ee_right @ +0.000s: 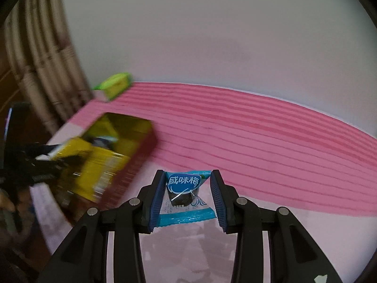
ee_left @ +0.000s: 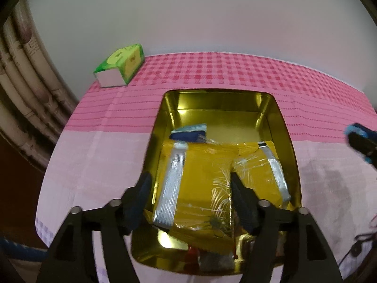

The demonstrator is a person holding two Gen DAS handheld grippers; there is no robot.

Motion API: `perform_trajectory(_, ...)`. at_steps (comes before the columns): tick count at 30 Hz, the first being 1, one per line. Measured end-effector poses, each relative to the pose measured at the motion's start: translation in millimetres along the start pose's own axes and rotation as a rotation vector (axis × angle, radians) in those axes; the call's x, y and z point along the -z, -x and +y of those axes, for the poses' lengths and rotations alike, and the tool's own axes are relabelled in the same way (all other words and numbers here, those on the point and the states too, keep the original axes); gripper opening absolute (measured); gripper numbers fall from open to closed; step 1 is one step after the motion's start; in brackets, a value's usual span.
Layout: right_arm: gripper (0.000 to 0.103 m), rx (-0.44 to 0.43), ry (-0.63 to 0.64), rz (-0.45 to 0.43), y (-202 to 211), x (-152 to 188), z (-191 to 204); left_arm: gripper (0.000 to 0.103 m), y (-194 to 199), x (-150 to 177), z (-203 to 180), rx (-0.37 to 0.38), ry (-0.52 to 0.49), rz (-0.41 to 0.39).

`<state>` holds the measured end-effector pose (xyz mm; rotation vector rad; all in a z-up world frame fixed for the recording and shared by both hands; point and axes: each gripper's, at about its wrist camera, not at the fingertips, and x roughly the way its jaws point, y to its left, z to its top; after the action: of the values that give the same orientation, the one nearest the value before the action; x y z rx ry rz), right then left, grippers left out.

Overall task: Organize snacks
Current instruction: 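Carry the blue-white candy into the toffee tin and release it with the right gripper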

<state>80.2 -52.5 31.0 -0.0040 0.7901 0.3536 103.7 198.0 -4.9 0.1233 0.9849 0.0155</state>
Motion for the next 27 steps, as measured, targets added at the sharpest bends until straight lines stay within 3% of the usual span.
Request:
perform_trajectory(6,0.036,-0.096,0.062,0.03,-40.3,-24.3,65.3,0.086,28.0,6.6,20.0,-0.017,0.028,-0.047)
perform_trajectory(13,0.036,-0.103,0.092,0.09,-85.4,-27.0,102.9,0.089,45.4,20.8,41.2,-0.053,0.056,-0.053)
perform_trajectory(20,0.039,-0.078,0.103,0.114,-98.7,-22.4,117.0,0.089,49.2,34.3,45.8,-0.074,0.068,-0.036)
perform_trajectory(21,0.044,-0.078,0.107,0.113,-97.1,-21.4,118.4,0.089,49.5,35.8,45.1,-0.079,0.069,-0.034)
perform_trajectory(22,0.058,-0.069,0.115,0.111,-94.8,-20.0,121.0,0.089,50.1,37.0,44.1,-0.082,0.069,-0.036)
perform_trajectory(24,0.075,-0.046,0.127,0.097,-90.2,-17.8,124.9,0.089,50.6,38.5,42.7,-0.084,0.069,-0.034)
perform_trajectory(27,0.082,-0.026,0.129,0.082,-73.3,-11.3,129.1,0.089,51.1,39.9,41.4,-0.078,0.082,-0.029)
